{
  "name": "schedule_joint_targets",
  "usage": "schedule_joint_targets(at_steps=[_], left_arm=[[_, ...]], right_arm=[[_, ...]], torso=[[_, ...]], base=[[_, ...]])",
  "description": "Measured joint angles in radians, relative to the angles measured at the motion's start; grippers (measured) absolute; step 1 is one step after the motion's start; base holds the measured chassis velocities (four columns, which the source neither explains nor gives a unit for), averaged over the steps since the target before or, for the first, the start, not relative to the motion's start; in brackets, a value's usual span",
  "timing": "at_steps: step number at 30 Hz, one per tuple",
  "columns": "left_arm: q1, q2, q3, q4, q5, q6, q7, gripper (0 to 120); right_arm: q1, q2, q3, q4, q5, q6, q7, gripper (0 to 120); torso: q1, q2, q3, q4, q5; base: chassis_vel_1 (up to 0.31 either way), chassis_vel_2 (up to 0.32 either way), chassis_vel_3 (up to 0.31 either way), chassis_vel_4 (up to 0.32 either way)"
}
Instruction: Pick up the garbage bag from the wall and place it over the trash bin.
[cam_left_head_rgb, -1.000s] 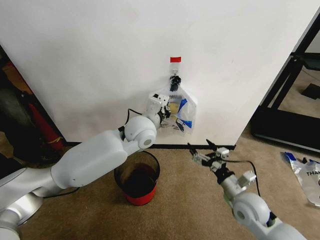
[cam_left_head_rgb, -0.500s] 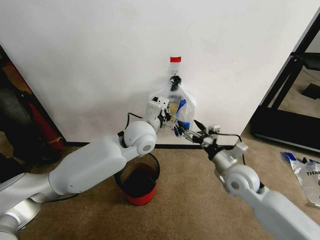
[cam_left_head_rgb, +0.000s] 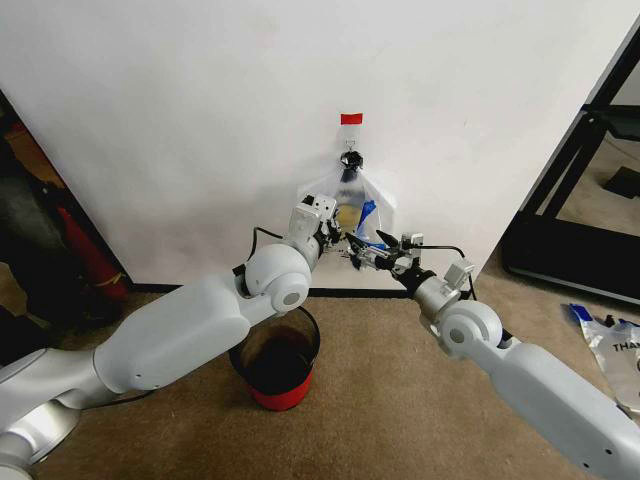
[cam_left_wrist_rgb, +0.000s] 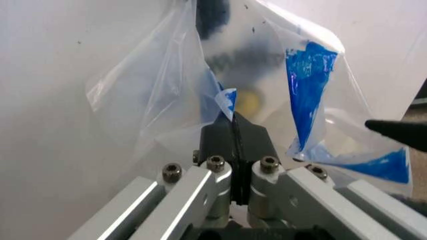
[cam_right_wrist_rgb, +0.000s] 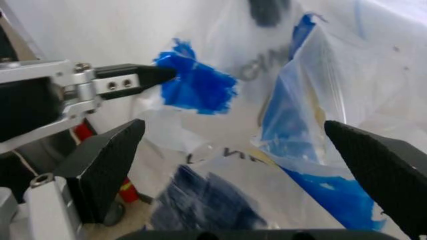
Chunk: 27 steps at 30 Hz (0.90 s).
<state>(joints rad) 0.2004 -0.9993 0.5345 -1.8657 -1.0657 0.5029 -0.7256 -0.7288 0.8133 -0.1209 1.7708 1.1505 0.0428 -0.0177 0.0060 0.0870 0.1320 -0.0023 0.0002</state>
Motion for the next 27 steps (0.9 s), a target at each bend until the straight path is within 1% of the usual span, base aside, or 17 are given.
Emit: schedule_joint_targets(at_steps=[6,9,14,20,22,25,26,27], left_arm=[[0.003,0.004,0.001,-0.01,0.0,0.0,0.0,0],[0.007,0.004,0.001,-0.018,0.001,-0.001,0.0,0],[0.017,0.001,0.001,-0.024,0.005,-0.005,0.0,0],[0.026,0.0,0.001,-0.029,0.009,-0.01,0.001,0],[0.027,0.0,0.001,-0.029,0.009,-0.011,0.002,0],[0.024,-0.002,0.001,-0.029,0.009,-0.012,0.002,0],[0.024,-0.002,0.001,-0.029,0.009,-0.012,0.002,0],[0.023,-0.002,0.001,-0.029,0.009,-0.012,0.002,0]], right_arm=[[-0.008,-0.024,0.018,0.004,-0.002,-0.013,0.03,100],[-0.006,-0.035,0.024,0.019,-0.005,-0.053,0.071,100],[0.002,-0.04,0.028,0.031,-0.023,-0.103,0.134,100],[-0.01,-0.038,0.043,0.038,-0.046,-0.116,0.178,99],[-0.011,-0.037,0.044,0.036,-0.054,-0.113,0.179,97],[-0.006,-0.033,0.04,0.03,-0.059,-0.108,0.179,88],[-0.006,-0.033,0.04,0.03,-0.059,-0.108,0.179,88],[-0.002,-0.032,0.037,0.028,-0.061,-0.107,0.178,82]], torso=[[0.0,0.0,0.0,-0.0001,-0.0001],[0.0,0.0,0.0,-0.0001,-0.0002],[0.0,0.0,0.0,0.0,-0.0002],[0.0,0.0,0.0,-0.0001,-0.0001],[0.0,0.0,0.0,-0.0001,-0.0001],[0.0,0.0,0.0,0.0,-0.0002],[0.0,0.0,0.0,0.0,-0.0002],[0.0,0.0,0.0,-0.0001,-0.0002]], base=[[0.0,0.0,0.0,0.0],[0.0,0.0,0.0,0.0],[0.0,0.0,0.0,0.0],[0.0,0.0,0.0,0.0],[0.0,0.0,0.0,0.0],[0.0,0.0,0.0,0.0],[0.0,0.0,0.0,0.0],[0.0,0.0,0.0,0.0]])
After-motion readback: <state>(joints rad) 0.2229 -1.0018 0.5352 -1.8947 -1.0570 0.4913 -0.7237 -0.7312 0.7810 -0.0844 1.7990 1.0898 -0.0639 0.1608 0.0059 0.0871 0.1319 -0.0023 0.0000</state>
